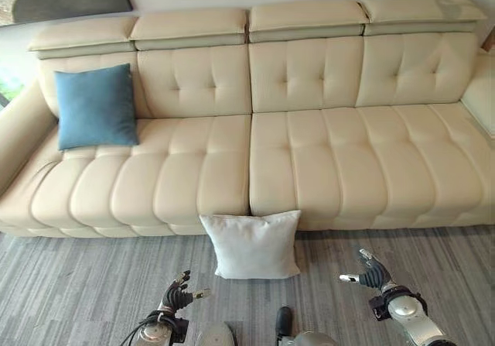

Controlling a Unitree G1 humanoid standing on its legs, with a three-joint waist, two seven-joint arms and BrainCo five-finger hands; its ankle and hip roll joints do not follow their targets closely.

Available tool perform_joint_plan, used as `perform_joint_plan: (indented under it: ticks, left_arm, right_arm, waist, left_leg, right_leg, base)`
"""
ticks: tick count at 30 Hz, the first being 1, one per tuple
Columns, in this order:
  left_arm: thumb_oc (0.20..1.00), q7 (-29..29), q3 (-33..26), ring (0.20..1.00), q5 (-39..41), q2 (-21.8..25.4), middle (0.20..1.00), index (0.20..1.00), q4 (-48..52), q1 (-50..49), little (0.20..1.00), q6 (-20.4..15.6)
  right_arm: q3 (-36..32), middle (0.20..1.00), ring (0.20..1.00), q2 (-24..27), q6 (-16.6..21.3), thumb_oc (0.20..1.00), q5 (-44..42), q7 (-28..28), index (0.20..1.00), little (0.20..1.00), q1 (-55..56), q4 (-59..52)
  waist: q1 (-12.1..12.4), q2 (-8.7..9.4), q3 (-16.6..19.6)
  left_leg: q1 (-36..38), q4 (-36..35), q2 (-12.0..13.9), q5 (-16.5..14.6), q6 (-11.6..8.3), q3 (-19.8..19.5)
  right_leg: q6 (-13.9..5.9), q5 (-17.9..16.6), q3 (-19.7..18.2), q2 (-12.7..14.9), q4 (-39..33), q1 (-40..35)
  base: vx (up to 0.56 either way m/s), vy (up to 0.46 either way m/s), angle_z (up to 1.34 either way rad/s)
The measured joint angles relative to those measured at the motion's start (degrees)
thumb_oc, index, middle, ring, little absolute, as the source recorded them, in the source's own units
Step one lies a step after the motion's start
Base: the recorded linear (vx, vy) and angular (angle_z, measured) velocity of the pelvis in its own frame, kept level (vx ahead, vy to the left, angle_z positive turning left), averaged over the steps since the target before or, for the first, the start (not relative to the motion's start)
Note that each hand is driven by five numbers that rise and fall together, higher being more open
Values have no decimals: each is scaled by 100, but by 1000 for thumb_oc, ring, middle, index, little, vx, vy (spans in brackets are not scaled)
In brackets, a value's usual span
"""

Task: Pick up all the scattered cushions and arrange them neatly on the sofa.

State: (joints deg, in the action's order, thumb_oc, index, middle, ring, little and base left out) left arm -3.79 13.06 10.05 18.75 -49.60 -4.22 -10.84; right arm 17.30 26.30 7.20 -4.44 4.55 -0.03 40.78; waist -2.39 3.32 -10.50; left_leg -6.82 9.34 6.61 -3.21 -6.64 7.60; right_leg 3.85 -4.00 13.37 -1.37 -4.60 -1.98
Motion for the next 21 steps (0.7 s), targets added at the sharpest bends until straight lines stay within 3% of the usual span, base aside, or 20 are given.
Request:
perform_joint_plan:
  ticks: [1,3,4,5,6,7,12,15,18,20,21]
  left_arm:
    - [1000,18,22,1000,0,-5,1000,1000,31,48,1000,2]
    - [1000,11,19,1000,1,10,1000,1000,40,9,1000,8]
    - [1000,7,20,1000,0,11,1000,1000,39,-60,1000,20]
    - [1000,4,19,1000,0,13,1000,1000,38,-74,1000,22]
    - [1000,2,18,1000,1,22,1000,1000,37,-14,1000,22]
    - [1000,2,18,1000,1,22,1000,1000,37,11,1000,20]
    - [1000,-29,-32,1000,4,161,1000,1000,85,104,1000,26]
    - [1000,-84,-36,1000,4,417,1000,1000,113,272,1000,28]
    - [1000,-156,-33,1000,6,634,1000,1000,112,436,1000,28]
    - [1000,-207,-46,1000,9,744,1000,1000,109,731,1000,28]
    - [1000,-323,-62,1000,34,923,1000,1000,235,1333,1000,-5]
  right_arm:
    - [3,1000,1000,-8,-7,1000,0,4,1000,1000,117,161]
    - [-3,1000,1000,-20,-7,1000,0,8,1000,1000,115,160]
    - [0,1000,1000,-51,-2,1000,2,0,1000,1000,51,156]
    - [-18,1000,1000,-41,-4,1000,3,3,1000,1000,77,155]
    - [-24,1000,1000,-77,-6,1000,3,0,1000,1000,80,155]
    - [-23,1000,1000,-121,-8,1000,3,-4,1000,1000,63,154]
    - [0,1000,1000,-218,-12,1000,2,-13,1000,1000,9,146]
    - [6,1000,1000,-233,-17,1000,2,-13,1000,1000,-216,156]
    - [21,1000,1000,-288,-9,1000,0,-8,1000,1000,-505,154]
    - [40,1000,1000,-286,-8,1000,-2,9,1000,1000,-845,187]
    - [120,1000,1000,-217,-5,1000,-12,53,1000,1000,-1204,222]
  waist:
    - [-43,60,-12]
    - [-23,37,-2]
    - [10,-14,10]
    - [6,-87,54]
    - [-1,-114,70]
    - [59,-97,70]
    - [122,-94,92]
    - [146,-78,1]
    - [159,-8,-172]
    - [155,75,-441]
    - [191,193,-816]
  left_leg:
    - [22,-923,260,556,-53,286]
    - [107,-916,234,705,-65,193]
    - [412,-984,-114,703,-29,-113]
    - [654,-1045,-334,715,89,-52]
    - [765,-1091,-439,565,392,-43]
    - [767,-1070,-505,496,562,33]
    - [611,-914,-798,333,989,294]
    - [476,-751,-890,235,1232,403]
    - [481,-721,-991,176,1239,402]
    - [331,-602,-1018,99,1135,396]
    - [-425,201,-971,-85,925,263]
  right_leg:
    - [30,111,205,-78,0,-71]
    - [19,156,94,-162,-1,-125]
    - [18,157,-20,-159,-1,-179]
    - [11,152,-62,-160,-2,-199]
    - [-23,158,-76,-128,39,-172]
    - [-120,218,-196,-42,202,-57]
    - [-521,547,-391,372,1176,531]
    - [-870,1036,-433,800,2802,1380]
    - [-1093,1184,-603,1194,3281,1733]
    - [-1074,1172,-620,1179,2962,2044]
    - [-680,1259,-541,899,3020,2544]
  base:
    - [158,122,45]
    - [196,196,4]
    - [210,306,-44]
    - [223,393,-31]
    - [172,346,-28]
    - [129,303,-35]
    - [62,171,-20]
    - [44,74,-6]
    - [58,-14,-4]
    - [-85,-236,26]
    - [-218,-314,60]
